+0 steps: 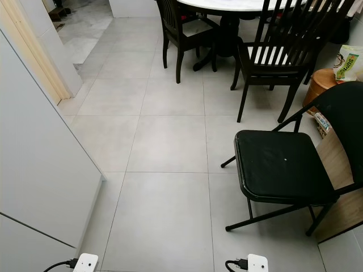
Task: Restocking fridge
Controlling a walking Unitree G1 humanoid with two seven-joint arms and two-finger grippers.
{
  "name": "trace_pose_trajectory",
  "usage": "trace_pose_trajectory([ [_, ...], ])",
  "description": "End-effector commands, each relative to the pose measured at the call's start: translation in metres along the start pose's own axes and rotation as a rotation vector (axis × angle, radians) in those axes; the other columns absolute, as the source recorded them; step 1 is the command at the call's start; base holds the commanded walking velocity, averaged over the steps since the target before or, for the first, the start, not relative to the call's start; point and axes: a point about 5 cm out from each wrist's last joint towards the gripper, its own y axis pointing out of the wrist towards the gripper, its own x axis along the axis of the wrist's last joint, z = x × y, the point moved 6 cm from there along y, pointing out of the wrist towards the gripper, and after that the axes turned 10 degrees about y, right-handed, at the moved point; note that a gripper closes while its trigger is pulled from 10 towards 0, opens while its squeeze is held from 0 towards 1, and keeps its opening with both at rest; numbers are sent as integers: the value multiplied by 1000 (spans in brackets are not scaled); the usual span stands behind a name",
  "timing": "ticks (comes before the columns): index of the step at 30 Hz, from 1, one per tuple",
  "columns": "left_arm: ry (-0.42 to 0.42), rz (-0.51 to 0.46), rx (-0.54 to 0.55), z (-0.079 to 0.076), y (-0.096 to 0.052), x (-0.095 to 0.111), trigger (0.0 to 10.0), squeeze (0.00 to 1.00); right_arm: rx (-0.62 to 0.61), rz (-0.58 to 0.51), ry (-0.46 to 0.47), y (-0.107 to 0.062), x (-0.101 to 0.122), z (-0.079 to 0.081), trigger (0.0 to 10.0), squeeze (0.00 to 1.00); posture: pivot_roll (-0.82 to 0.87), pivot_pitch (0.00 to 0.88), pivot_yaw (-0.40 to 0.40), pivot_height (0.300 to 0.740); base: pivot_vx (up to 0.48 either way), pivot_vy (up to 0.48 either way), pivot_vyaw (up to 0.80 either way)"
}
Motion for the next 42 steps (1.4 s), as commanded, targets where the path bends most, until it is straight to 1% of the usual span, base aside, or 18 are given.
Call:
trace_pose_trajectory([
  [1,-34,58,18,14,3,8,10000,0,-55,-16,-57,9,50,5,10000,0,53,0,-63,740,0,0,0],
  [5,-34,59,18,14,3,8,10000,0,-53,-12,-63,9,50,5,10000,0,53,0,-63,740,0,0,0],
  [8,-7,85,16,11,1,-5,10000,0,-58,-12,-17,8,35,3,10000,0,58,0,-38,740,0,0,0],
  [13,4,83,18,12,0,-6,10000,0,-50,-11,-15,8,34,4,10000,0,92,0,-54,740,0,0,0],
  [17,-50,83,53,15,0,-8,10000,0,-67,-3,-10,7,33,1,10000,0,97,0,-55,740,0,0,0],
  [19,-52,79,46,14,0,-7,10000,0,-78,-11,27,7,33,0,10000,0,113,0,-53,740,0,0,0],
  [22,-108,86,44,14,0,-9,10000,0,-79,-29,-5,7,36,1,10000,0,33,0,-37,740,0,0,0],
  [24,-30,93,51,18,0,-7,10000,0,-88,-38,107,8,35,3,10000,0,61,0,-28,740,0,0,0],
  [25,-60,88,61,20,0,-6,10000,0,-99,-47,141,8,36,4,10000,0,47,0,14,740,0,0,0],
  [26,-38,90,67,24,0,-5,10000,0,-118,-52,171,8,36,7,10000,0,-15,0,25,740,0,0,0],
  [27,85,104,57,27,0,-3,10000,0,-128,-47,168,8,36,7,10000,0,-17,0,19,740,0,0,0],
  [28,130,108,49,27,0,-1,10000,0,-126,-53,153,9,39,7,10000,0,8,0,21,740,0,0,0],
  [30,99,98,65,28,0,1,10000,0,-116,-51,116,9,42,8,10000,0,58,0,-3,740,0,0,0],
  [31,72,80,79,29,1,4,10000,0,-106,-42,54,9,44,9,10000,0,55,0,-15,740,0,0,0],
  [33,55,61,84,29,1,7,10000,0,-101,-46,31,9,46,8,10000,0,47,0,-18,740,0,0,0],
  [35,26,46,81,27,1,9,10000,0,-110,-60,70,9,47,6,10000,0,37,0,-23,740,0,0,0],
  [37,52,57,65,25,2,9,10000,0,-111,-71,89,9,49,5,10000,0,30,0,-29,740,0,0,0],
  [42,48,71,41,21,2,7,10000,0,-117,-63,112,9,49,3,10000,0,13,0,-49,740,0,0,0],
])
